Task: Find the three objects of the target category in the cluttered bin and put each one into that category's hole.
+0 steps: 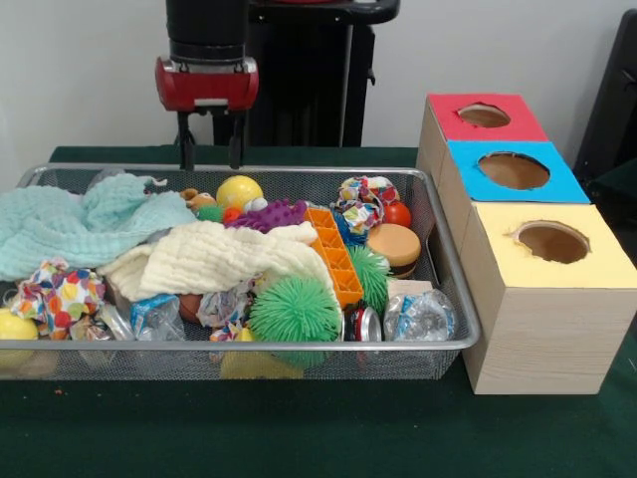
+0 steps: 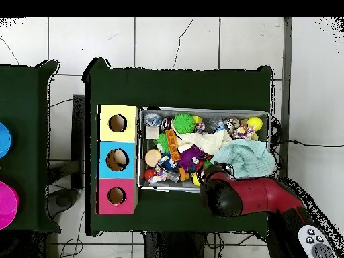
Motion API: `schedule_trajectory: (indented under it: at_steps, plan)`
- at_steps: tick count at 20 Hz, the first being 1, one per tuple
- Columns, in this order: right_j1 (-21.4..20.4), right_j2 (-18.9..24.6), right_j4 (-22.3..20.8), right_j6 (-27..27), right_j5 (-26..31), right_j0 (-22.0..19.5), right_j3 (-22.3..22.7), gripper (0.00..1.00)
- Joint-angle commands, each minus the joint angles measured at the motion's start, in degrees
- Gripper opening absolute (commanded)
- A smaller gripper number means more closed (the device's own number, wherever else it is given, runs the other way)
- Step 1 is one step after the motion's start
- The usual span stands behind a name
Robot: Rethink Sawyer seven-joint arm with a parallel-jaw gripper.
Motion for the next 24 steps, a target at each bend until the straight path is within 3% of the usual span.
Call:
schedule_trajectory:
  at_steps: [1, 5, 11, 13, 19, 24]
  plan:
    - [7.05, 4.76, -7.56, -6.51, -2.78, -3.25, -5.58, 1.0]
    - [9.55, 6.5, -9.64, -7.63, -2.82, -5.85, -5.94, 1.0]
    - [12.48, 4.84, -13.81, -4.65, -4.67, -4.99, -6.99, 1.0]
    - [14.51, 2.38, -16.68, -2.63, -7.08, -4.34, -7.47, 1.0]
    - [15.48, -5.75, -20.33, 5.44, -13.65, 2.31, -5.93, 1.0]
    - [17.4, -13.11, -20.58, 7.2, -18.43, 7.19, -6.54, 1.0]
